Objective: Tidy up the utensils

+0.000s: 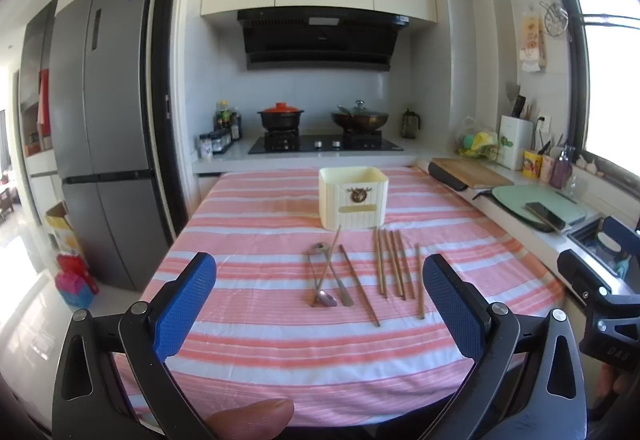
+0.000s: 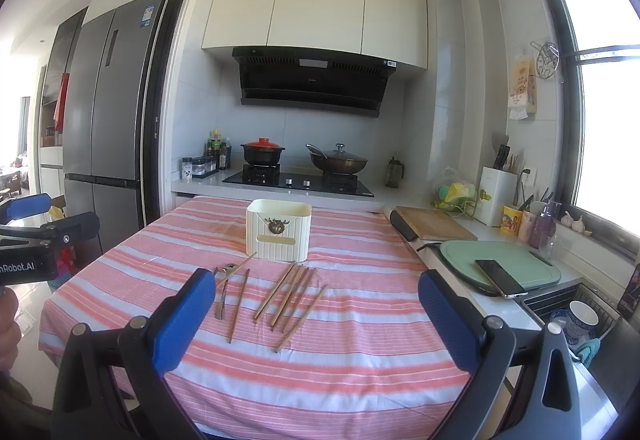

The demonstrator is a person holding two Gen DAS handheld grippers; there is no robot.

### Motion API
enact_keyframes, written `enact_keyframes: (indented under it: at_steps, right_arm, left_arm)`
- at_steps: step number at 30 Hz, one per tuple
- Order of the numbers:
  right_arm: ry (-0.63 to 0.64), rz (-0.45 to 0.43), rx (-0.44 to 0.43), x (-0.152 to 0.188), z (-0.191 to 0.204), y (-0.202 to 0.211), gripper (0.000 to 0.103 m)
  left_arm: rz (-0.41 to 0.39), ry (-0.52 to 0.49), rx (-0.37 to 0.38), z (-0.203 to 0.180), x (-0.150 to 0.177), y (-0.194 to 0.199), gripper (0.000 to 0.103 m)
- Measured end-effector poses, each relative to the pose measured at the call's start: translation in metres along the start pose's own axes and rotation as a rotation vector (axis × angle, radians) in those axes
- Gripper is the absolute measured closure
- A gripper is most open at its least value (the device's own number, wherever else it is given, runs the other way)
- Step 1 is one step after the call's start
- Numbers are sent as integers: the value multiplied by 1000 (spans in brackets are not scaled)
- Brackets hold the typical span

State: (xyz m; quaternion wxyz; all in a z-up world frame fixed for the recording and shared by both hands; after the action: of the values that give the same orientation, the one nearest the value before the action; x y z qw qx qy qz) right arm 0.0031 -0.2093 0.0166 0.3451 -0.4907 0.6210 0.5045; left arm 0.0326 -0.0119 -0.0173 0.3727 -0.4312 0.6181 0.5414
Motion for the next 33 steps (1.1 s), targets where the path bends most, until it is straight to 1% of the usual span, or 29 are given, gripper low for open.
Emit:
enact_keyframes:
  at_steps: [21, 33]
  right_arm:
    - [3, 4, -3, 1, 2, 0, 0]
    - [5, 6, -4, 2, 3, -2, 0]
  left_arm:
    - [14, 1, 3, 3, 1, -4, 0]
    - [23, 15, 29, 6, -3, -5, 0]
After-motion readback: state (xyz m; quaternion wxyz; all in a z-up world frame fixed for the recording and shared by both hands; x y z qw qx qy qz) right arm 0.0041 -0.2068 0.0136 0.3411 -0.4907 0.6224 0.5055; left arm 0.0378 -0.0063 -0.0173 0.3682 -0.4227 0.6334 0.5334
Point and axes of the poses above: each gripper's, at about its wrist camera, not at the fingertips, and y roughly against the way its jaws point, z to its left, x to its underside, the point moved 3 cm from there along -y, roughly the way its jaws point, and after that the axes turned 8 degrees about y, right-handed, at the moved point
